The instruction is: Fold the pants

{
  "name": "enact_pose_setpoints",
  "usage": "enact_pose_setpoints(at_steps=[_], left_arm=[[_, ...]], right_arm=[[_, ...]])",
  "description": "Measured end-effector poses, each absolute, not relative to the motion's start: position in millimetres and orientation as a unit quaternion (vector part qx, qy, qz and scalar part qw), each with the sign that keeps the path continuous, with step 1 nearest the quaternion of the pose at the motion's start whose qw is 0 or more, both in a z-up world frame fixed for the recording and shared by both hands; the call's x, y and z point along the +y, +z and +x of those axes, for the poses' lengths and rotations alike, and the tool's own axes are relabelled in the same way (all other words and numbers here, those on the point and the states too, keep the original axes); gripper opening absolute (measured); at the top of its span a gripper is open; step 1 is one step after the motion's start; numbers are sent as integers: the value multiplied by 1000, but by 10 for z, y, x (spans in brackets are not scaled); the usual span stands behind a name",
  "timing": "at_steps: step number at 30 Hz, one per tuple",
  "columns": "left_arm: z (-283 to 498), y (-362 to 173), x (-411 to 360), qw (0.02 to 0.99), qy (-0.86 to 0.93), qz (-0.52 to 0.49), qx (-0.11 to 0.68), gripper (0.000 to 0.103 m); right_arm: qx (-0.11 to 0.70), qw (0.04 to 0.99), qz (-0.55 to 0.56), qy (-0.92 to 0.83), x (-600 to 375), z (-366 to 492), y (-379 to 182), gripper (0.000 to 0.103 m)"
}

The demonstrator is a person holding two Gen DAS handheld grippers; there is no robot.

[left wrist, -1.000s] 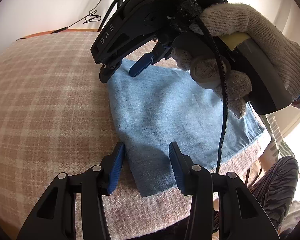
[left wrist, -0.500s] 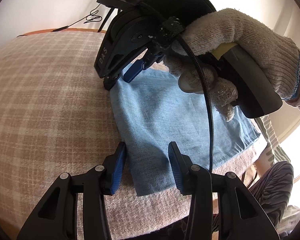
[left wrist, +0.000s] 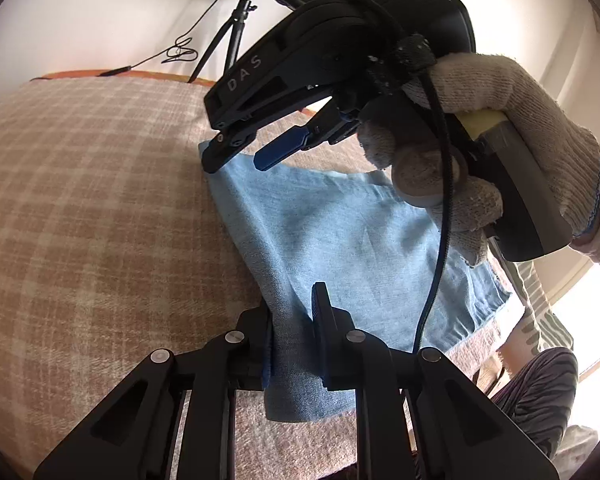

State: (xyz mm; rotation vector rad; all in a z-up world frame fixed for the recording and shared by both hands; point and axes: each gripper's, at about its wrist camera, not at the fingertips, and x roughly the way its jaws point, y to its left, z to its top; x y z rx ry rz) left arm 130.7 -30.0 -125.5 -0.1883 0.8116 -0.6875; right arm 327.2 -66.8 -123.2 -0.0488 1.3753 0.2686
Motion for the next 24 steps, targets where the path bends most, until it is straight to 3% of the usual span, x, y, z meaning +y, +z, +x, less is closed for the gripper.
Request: enact_pose_setpoints(at_steps=[8, 11, 15, 18, 21, 24], left_arm=[[1220, -1141, -510, 863, -347, -58, 363, 12], [1189, -1112, -553, 864, -350, -53, 358, 12], [1174, -1115, -592, 869, -337, -41, 361, 13], [1160, -1157, -625, 876, -313, -25, 366, 31], [1147, -1221, -654, 871, -319, -14, 373, 30], [1108, -1177, -662, 871, -335, -11, 359, 17]], right_arm=[[645, 752, -65, 119, -470, 3185, -1267, 55], [648, 750, -84, 99, -464, 3151, -1354, 29], [635, 764, -44, 100, -679, 3117, -1283, 9], [624, 775, -7, 100, -889, 3080, -1186, 4], [614, 783, 15, 100, -1045, 3029, -1125, 3], [602, 790, 41, 104, -1075, 3019, -1116, 3]])
